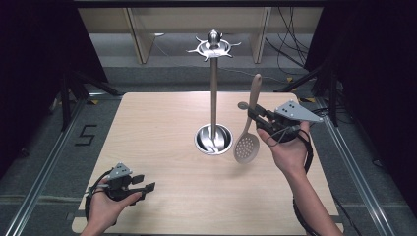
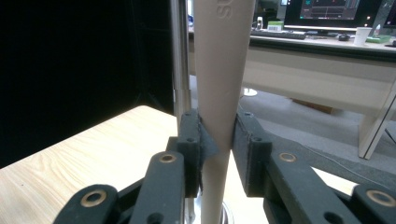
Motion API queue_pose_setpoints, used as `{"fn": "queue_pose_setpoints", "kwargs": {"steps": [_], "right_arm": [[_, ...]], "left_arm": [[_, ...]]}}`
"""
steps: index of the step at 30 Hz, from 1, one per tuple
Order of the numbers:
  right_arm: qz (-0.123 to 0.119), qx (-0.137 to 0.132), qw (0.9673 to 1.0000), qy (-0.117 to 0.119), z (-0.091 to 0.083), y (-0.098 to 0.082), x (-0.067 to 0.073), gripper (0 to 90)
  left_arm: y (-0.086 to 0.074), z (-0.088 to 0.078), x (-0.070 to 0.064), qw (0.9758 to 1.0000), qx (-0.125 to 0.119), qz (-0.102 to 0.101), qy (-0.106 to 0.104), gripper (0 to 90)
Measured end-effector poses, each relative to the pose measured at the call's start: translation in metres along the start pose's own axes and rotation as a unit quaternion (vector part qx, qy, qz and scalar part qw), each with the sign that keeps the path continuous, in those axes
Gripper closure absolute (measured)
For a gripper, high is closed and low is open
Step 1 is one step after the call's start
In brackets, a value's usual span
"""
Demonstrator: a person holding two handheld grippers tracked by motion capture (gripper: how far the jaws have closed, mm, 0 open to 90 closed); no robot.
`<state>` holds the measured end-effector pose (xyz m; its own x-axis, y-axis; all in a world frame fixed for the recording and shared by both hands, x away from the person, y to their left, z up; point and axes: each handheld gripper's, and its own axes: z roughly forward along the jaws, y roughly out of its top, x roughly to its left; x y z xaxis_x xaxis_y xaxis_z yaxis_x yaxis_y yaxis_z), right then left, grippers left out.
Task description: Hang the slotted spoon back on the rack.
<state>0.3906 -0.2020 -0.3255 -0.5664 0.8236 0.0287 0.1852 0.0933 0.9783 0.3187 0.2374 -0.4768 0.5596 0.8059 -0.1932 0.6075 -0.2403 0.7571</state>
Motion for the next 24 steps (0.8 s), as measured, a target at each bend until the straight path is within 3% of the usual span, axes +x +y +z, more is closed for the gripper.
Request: {"fn": "queue_pose_setpoints", "kwargs": {"steps": [1, 7, 12, 14, 18, 24], "right_arm": [[-0.013, -0.005, 0.9999, -0.003, 0.0011, 0.0007, -0.0014, 74.5], [-0.004, -0.002, 1.0, 0.0, 0.0028, 0.0031, 0.0015, 74.4], [-0.014, -0.003, 0.9999, -0.002, 0.0047, 0.0053, 0.0008, 74.4], [-0.001, 0.0, 1.0, 0.001, 0.0052, 0.0059, 0.0027, 74.4], [-0.009, -0.001, 1.0, -0.001, 0.0071, 0.0081, 0.0019, 74.4], [0.001, 0.006, 1.0, -0.002, 0.0097, 0.0102, 0.0022, 74.4]], "left_arm": [[-0.0001, 0.0, -0.0001, 1.0, 0.0, -0.002, 0.0, 41.4], [-0.0005, 0.0003, -0.0002, 1.0, -0.004, -0.004, 0.0, 41.4], [-0.0004, 0.0005, 0.0001, 1.0, -0.004, -0.002, 0.0, 41.4], [-0.0004, 0.0004, 0.0, 1.0, -0.004, -0.003, 0.0, 41.4], [-0.0002, 0.0009, -0.0015, 0.9999, -0.009, -0.013, 0.0, 41.4], [-0.0001, 0.0002, 0.0, 1.0, -0.004, -0.002, 0.001, 41.4]]}}
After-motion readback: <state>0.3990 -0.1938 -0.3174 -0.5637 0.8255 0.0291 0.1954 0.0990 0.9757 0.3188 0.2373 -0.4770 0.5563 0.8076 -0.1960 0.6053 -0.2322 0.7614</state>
